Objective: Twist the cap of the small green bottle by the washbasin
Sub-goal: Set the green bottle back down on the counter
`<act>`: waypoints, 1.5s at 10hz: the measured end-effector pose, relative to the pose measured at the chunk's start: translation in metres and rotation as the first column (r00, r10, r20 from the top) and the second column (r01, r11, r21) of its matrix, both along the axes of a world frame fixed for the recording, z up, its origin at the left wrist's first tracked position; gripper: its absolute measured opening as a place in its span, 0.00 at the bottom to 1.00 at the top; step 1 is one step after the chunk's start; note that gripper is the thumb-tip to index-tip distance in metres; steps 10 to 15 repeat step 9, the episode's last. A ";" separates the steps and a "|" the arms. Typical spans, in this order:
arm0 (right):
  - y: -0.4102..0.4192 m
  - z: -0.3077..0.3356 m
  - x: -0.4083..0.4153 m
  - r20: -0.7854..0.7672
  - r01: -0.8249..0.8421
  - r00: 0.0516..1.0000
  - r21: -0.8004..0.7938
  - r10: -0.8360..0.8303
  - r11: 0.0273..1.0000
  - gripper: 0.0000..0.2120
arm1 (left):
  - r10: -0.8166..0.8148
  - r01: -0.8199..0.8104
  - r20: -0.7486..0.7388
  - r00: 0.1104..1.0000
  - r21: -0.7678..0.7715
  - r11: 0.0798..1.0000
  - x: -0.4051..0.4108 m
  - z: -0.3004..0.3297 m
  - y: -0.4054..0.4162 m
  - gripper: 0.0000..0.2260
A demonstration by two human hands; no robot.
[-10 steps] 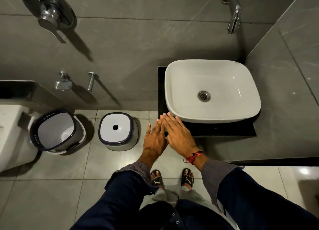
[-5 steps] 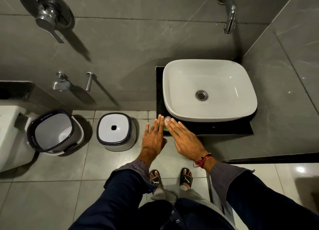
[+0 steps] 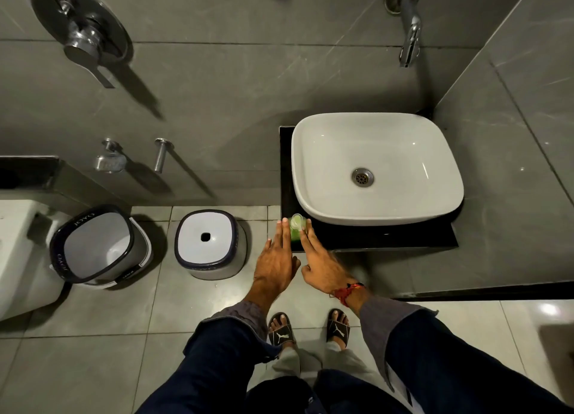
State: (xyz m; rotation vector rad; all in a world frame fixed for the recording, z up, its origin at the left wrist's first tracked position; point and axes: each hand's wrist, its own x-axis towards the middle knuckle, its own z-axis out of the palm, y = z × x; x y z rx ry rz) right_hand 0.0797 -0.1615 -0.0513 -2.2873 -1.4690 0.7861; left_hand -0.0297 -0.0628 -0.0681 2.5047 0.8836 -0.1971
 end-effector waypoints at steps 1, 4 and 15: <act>0.008 0.005 0.002 0.014 -0.033 0.999 0.013 0.033 0.999 0.52 | 0.029 -0.025 0.047 0.998 -0.077 0.997 0.003 0.002 0.007 0.42; 0.018 0.004 0.001 0.138 -0.021 0.990 0.039 0.015 0.999 0.47 | 0.025 -0.011 0.114 0.993 -0.116 0.993 0.011 -0.003 0.028 0.40; 0.071 0.132 0.101 0.540 -0.094 0.822 0.442 -0.181 0.892 0.27 | -0.059 -0.036 0.273 0.960 0.332 0.943 0.062 0.140 0.144 0.26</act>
